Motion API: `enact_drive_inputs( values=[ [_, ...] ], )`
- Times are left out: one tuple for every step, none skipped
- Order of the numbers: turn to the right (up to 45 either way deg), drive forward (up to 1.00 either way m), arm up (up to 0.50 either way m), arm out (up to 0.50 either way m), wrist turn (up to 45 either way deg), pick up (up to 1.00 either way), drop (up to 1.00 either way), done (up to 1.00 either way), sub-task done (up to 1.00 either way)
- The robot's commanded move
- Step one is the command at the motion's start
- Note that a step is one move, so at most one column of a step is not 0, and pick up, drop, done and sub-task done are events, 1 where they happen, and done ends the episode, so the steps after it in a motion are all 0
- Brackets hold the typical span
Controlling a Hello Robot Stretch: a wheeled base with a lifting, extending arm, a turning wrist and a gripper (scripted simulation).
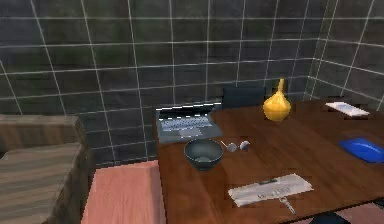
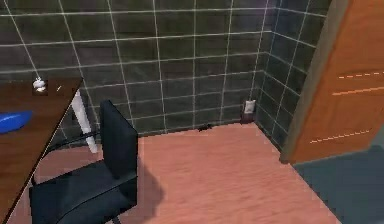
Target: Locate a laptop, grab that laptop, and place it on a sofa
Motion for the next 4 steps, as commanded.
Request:
enact_drive_inputs(
  values=[
    [24.0, 0.0, 0.0, 0.0, 0.0, 0.0, 0.0, 0.0, 0.0],
    [3.0, 0.0, 0.0, 0.0, 0.0, 0.0, 0.0, 0.0, 0.0],
    [0.0, 0.3, 0.0, 0.0, 0.0, 0.0, 0.0, 0.0, 0.0],
    [-45.0, 0.0, 0.0, 0.0, 0.0, 0.0, 0.0, 0.0, 0.0]
  ],
)
